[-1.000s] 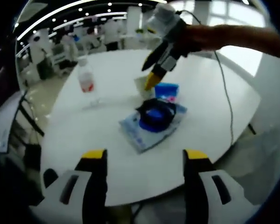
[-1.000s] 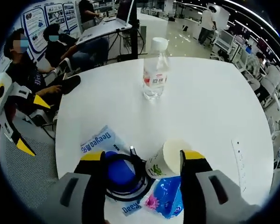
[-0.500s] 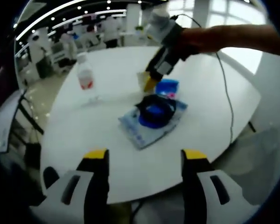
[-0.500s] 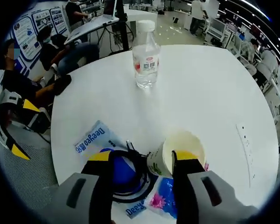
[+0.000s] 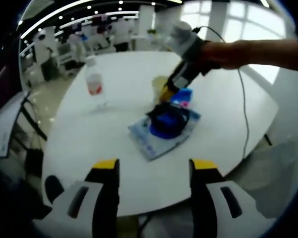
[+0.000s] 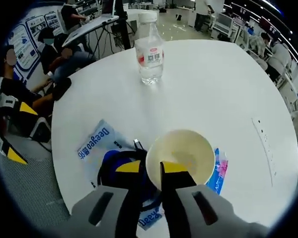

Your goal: Arrange the tabletop items into an orderly group along one side of the table until the central work area is clear of visible clutter.

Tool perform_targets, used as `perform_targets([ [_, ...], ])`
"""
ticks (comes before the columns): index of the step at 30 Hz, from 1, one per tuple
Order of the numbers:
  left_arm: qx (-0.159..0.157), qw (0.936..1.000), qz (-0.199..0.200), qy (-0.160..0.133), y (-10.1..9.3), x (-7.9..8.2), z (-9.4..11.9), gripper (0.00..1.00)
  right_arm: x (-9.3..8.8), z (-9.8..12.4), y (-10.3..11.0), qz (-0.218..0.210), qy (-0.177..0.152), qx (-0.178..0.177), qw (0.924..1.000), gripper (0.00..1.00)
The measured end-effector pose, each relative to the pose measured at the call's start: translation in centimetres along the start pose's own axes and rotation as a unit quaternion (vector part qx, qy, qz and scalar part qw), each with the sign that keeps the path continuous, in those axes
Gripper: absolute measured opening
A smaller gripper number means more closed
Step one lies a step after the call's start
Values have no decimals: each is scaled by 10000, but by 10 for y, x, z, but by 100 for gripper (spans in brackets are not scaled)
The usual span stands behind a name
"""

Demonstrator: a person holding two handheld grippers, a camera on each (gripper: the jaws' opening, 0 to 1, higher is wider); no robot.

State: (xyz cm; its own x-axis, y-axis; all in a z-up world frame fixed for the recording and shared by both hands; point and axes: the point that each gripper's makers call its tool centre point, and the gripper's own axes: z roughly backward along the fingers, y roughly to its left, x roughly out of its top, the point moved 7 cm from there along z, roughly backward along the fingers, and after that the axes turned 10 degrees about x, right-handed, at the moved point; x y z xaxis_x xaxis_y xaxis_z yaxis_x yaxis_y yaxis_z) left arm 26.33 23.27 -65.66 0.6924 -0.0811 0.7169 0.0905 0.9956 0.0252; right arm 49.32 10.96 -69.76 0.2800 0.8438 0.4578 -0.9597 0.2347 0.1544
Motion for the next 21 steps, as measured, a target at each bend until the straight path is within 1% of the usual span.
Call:
perform_targets([
  [2, -9, 10000, -14, 2, -1, 0, 0, 53, 1, 1, -1, -39, -53, -33, 10000, 6],
  [5, -6, 10000, -16, 11, 0, 0, 0, 52, 2, 3, -4, -105, -115, -133, 9998, 5],
  [11, 8, 10000, 40, 2, 1, 0, 1, 51, 8, 13, -9, -265, -302, -274, 9988, 3],
  [14, 27, 10000, 50, -10, 1, 0, 1, 50, 10, 16, -9, -253, -366, -307, 9985, 2],
  [16, 65, 10000, 68, -31, 2, 1, 1, 50, 14, 17, -8, -162, -458, -295, 9984, 2],
  [21, 61, 10000, 73, -30, 2, 1, 1, 49, 19, 19, -8, -170, -537, -341, 9978, 1],
])
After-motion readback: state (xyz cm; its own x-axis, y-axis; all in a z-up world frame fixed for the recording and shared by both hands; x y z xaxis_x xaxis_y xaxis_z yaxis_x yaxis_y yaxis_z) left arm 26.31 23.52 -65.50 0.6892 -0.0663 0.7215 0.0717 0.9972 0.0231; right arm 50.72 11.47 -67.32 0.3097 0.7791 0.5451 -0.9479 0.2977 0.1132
